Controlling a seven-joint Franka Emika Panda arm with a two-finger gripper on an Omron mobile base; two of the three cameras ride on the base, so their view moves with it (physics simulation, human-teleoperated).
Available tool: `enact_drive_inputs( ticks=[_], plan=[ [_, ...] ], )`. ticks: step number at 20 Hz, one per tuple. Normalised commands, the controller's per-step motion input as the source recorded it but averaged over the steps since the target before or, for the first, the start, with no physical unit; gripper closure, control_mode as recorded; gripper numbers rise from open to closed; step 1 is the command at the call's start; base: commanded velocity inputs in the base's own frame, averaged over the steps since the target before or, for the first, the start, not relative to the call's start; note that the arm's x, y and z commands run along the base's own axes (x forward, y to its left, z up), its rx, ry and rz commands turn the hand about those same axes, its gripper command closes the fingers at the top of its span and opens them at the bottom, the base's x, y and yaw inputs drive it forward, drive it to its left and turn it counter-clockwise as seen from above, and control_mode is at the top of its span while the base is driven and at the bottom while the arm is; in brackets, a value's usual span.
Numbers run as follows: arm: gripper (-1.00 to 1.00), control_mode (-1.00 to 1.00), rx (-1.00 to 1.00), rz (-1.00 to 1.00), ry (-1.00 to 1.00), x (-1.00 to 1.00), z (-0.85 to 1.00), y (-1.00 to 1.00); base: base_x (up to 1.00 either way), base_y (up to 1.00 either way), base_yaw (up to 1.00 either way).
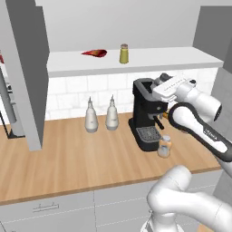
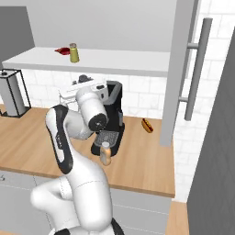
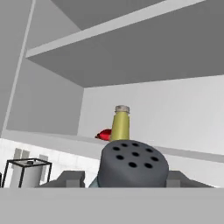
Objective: Put the shaker and condiment bottle from the counter next to their counterparts in the cabinet.
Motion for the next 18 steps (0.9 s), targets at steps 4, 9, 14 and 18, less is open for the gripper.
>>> enact_drive_inputs(
  ticks=[4, 9, 14, 18],
  plan=[
    [1.00, -1.00, -0.02, 0.00, 0.07, 0.00, 0.29, 0.00, 0.00, 0.00, 0.00],
    [1.00, -1.00, -0.17, 0.02, 0.29, 0.00, 0.93, -0.09, 0.00, 0.00, 0.00],
    [1.00, -1.00, -0.17, 0.08, 0.28, 0.00, 1.00, -0.20, 0.00, 0.00, 0.00],
    [1.00, -1.00, -0.09, 0.12, 0.13, 0.00, 1.00, -0.03, 0.00, 0.00, 0.00]
  ],
)
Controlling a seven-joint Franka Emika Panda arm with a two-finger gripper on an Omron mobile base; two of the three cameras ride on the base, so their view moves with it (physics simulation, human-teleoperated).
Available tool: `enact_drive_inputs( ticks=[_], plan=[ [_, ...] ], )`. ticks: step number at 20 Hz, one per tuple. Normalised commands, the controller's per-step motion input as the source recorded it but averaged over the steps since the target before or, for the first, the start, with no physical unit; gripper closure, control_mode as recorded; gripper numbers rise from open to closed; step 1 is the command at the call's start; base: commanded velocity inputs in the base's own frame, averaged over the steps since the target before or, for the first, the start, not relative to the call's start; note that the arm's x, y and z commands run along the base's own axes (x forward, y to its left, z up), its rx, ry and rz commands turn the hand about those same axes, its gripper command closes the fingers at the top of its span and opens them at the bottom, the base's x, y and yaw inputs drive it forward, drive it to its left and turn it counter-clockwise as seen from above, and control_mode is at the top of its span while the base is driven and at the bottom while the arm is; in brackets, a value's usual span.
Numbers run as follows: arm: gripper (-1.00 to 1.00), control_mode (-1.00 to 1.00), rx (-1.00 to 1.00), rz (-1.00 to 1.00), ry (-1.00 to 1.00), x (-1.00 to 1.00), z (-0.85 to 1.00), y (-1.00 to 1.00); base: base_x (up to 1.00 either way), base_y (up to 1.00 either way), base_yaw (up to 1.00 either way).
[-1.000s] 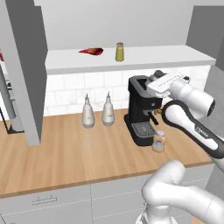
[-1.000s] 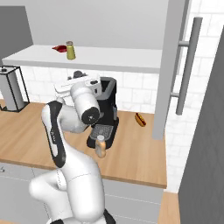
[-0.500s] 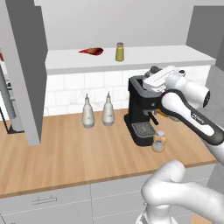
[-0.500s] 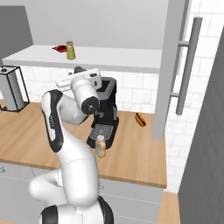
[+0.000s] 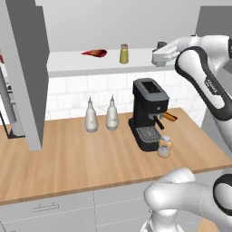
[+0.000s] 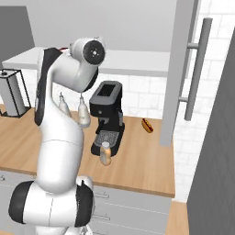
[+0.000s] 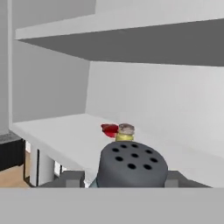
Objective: Put the shaker and condiment bottle from the counter next to their counterparts in the cabinet.
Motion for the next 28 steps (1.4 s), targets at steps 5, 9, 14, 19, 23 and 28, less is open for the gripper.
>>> enact_drive_inputs(
  ticks=[5, 9, 14, 19, 23, 28],
  plan=[
    [1.00, -1.00, -0.01, 0.02, -0.01, 0.03, 0.10, 0.00, 0.00, 0.00, 0.00],
    [1.00, -1.00, -0.11, 0.14, -0.02, 0.24, -0.32, -0.02, 0.00, 0.00, 0.00],
    [1.00, -1.00, 0.00, 0.18, -0.06, 0.14, -0.67, 0.01, 0.00, 0.00, 0.00],
    [1.00, -1.00, 0.00, 0.04, -0.03, 0.00, -0.07, 0.06, 0.00, 0.00, 0.00],
    [1.00, -1.00, 0.00, 0.08, -0.05, 0.20, -0.01, 0.33, 0.00, 0.00, 0.00],
    [1.00, -1.00, 0.00, 0.03, 0.00, 0.32, -0.03, 0.20, 0.00, 0.00, 0.00]
  ],
)
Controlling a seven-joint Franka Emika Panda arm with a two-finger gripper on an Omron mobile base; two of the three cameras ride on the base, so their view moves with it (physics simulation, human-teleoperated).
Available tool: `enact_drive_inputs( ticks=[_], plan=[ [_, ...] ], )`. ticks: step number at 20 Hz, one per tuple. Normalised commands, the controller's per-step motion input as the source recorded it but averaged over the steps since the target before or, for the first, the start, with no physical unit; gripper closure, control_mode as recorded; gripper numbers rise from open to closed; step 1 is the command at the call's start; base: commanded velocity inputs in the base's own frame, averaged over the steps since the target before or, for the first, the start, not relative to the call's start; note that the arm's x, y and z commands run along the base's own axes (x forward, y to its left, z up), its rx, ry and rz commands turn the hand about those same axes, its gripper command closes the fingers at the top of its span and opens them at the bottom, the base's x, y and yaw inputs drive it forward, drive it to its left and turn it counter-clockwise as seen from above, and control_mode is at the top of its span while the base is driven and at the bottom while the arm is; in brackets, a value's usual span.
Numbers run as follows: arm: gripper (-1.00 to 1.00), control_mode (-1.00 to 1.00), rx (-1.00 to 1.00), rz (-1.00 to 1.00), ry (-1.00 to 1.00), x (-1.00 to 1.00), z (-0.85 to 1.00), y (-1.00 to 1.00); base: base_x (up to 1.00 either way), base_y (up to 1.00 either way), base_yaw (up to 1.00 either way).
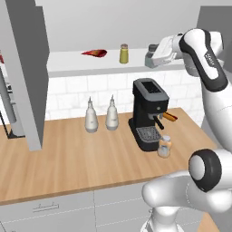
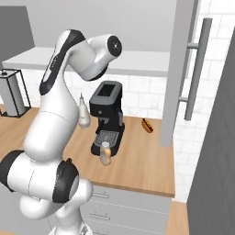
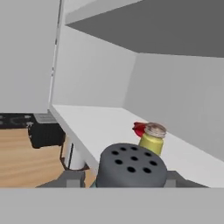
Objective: Put the shaker and condiment bottle from the counter next to their counterparts in the cabinet.
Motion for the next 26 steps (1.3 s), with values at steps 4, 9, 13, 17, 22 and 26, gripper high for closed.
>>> enact_drive_inputs(
  ticks=[4, 9, 13, 17, 22, 26],
  plan=[
    [1.00, -1.00, 0.00, 0.00, 0.06, 0.33, -0.08, -0.04, 0.00, 0.00, 0.00],
    [1.00, -1.00, 0.11, 0.07, 0.10, 0.54, -0.01, -0.01, 0.00, 0.00, 0.00],
    [1.00, -1.00, 0.13, 0.15, 0.02, 0.51, -0.01, 0.00, 0.00, 0.00, 0.00],
    [1.00, -1.00, 0.04, 0.14, 0.00, 0.31, -0.01, -0.09, 0.00, 0.00, 0.00],
    [1.00, -1.00, -0.13, 0.07, 0.02, 0.23, -0.05, -0.18, 0.00, 0.00, 0.00],
    [1.00, -1.00, 0.00, 0.01, 0.02, 0.05, 0.03, 0.00, 0.00, 0.00, 0.00]
  ],
)
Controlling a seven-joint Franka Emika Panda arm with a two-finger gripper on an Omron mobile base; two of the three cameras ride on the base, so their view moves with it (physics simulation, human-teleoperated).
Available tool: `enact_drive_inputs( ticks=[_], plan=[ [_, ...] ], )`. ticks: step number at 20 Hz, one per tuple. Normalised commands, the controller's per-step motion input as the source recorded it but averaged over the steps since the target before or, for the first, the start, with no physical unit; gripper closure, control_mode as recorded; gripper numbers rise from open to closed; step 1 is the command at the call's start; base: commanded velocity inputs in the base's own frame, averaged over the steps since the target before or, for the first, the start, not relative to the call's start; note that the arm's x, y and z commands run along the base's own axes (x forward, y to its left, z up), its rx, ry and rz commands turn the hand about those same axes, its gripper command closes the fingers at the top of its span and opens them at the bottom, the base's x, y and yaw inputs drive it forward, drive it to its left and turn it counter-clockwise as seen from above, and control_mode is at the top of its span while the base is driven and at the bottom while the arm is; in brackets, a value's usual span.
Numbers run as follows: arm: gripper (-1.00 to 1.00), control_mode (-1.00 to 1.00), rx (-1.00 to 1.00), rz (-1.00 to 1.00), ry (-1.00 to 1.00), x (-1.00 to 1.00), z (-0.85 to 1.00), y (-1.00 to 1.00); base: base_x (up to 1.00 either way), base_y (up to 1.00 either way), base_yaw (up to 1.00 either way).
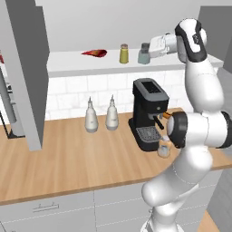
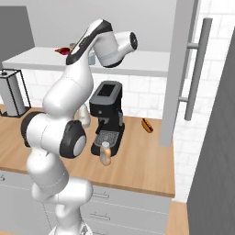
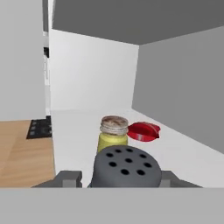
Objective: Put the shaker and condiment bottle from the counter next to their counterparts in the cabinet.
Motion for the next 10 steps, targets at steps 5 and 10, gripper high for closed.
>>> enact_drive_inputs(
  ticks=[5, 10],
  plan=[
    [1.00, -1.00, 0.00, 0.03, 0.00, 0.06, 0.00, 0.04, 0.00, 0.00, 0.00],
    [1.00, -1.00, -0.01, 0.01, -0.06, 0.27, -0.05, 0.05, 0.00, 0.00, 0.00]
  ],
)
